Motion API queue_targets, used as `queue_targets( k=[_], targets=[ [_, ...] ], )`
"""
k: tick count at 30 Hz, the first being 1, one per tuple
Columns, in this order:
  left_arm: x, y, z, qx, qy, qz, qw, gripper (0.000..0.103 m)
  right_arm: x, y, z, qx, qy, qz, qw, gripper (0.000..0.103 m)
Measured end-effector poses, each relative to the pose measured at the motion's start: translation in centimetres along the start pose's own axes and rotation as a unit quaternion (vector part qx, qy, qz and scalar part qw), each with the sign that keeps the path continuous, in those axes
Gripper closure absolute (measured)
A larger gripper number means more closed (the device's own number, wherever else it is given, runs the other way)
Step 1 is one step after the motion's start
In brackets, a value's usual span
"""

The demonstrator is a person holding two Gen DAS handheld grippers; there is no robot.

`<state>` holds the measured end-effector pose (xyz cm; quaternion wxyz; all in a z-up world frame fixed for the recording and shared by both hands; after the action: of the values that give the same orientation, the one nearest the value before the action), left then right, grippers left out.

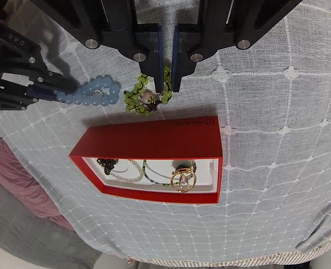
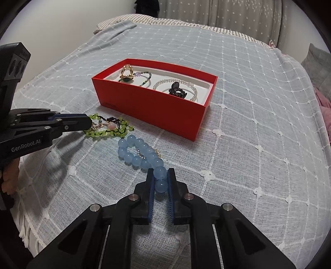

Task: Organize jewelry
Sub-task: 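Lift both bracelets and carry them over the red box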

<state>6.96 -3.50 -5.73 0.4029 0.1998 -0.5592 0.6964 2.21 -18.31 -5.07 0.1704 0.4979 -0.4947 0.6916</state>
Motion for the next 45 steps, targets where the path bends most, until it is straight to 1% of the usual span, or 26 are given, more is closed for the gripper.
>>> queue_targets(
  k=[11, 16, 31, 38, 41, 45],
  targets=[
    [1.8, -1.1, 0.5, 0.005, 0.02, 0.018, 0.9996, 0.102, 1.8, -1.0, 0.1, -0.005, -0.006, 0.022, 1.0, 0.091],
    [2.6, -1.9, 0.3, 0.023, 0.037, 0.021, 0.9988, 0.102, 3.3, -2.1, 0.0, -0.003, -0.01, 0.038, 0.999, 0.091],
    [5.5, -4.4, 0.7, 0.049, 0.069, 0.054, 0.995, 0.102, 6.7, -4.9, 0.4, -0.027, -0.02, 0.08, 0.996, 0.091],
    [6.4, -6.0, 1.8, 0.065, 0.101, 0.068, 0.9904, 0.102, 7.9, -6.1, 1.1, -0.048, -0.024, 0.098, 0.994, 0.091],
    [6.3, -6.8, 2.0, 0.085, 0.125, 0.066, 0.9863, 0.102, 8.1, -6.6, 1.5, -0.059, -0.025, 0.105, 0.992, 0.091],
    [5.6, -8.0, 2.4, 0.108, 0.145, 0.063, 0.9815, 0.102, 8.5, -7.1, 2.3, -0.074, -0.022, 0.112, 0.991, 0.091]
  ],
)
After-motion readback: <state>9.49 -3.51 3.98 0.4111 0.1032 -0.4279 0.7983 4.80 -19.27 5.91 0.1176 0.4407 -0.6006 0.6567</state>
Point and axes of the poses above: each gripper's, at about its wrist camera, not at the fingertips, and x roughly against the way its jaws point, z to its right, y to its underside, the point moved 6 cm from there along -x, roughly the way its jaws point, and after that the axes turned 9 degrees about x, right-handed, at the moved point
